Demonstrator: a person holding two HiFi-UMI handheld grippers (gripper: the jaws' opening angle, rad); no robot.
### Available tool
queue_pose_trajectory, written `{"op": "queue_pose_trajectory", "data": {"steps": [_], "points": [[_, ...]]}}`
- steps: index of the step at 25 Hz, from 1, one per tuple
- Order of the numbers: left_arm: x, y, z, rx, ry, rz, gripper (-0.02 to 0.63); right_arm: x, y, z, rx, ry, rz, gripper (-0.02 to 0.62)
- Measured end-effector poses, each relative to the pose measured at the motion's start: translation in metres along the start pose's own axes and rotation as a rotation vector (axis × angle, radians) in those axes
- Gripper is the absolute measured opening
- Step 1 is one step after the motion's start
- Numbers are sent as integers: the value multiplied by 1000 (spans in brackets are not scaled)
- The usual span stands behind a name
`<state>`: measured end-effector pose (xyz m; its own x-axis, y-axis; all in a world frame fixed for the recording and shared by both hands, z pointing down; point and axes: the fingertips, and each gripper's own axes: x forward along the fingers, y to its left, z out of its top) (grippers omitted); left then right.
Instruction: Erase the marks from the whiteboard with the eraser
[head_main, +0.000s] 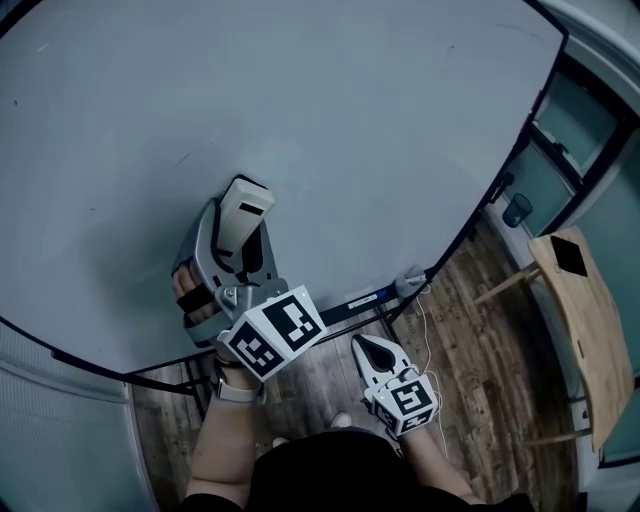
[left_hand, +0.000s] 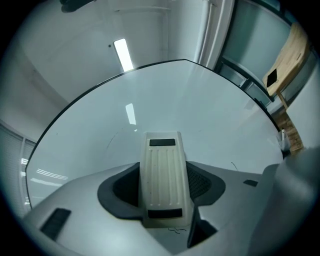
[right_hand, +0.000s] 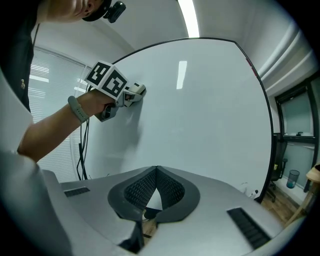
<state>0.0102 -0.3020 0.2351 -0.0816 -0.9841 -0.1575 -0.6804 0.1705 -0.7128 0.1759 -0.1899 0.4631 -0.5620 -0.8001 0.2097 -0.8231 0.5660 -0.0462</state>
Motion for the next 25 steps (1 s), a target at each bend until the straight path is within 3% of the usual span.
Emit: {"op": "queue_pose_trajectory", "data": {"steps": [4, 7, 10, 15, 17, 25], "points": [[1, -10, 11, 11, -4, -35, 252, -3, -3, -3, 22, 7, -3, 26], [-3, -23, 11, -12, -39, -119, 264, 5, 22, -6, 10, 10, 14, 26], [-7, -27, 12, -5, -67, -154, 264, 8, 41, -8, 4, 6, 26, 26], [-12, -23, 19, -86, -96, -214, 262, 8, 42, -15, 3, 5, 43, 26], [-11, -17, 19, -90, -110, -203, 262, 12, 45, -17, -4, 1, 58, 26], [-16, 84, -1, -134, -107, -36, 262, 33, 91, 6, -18, -7, 131, 26]]}}
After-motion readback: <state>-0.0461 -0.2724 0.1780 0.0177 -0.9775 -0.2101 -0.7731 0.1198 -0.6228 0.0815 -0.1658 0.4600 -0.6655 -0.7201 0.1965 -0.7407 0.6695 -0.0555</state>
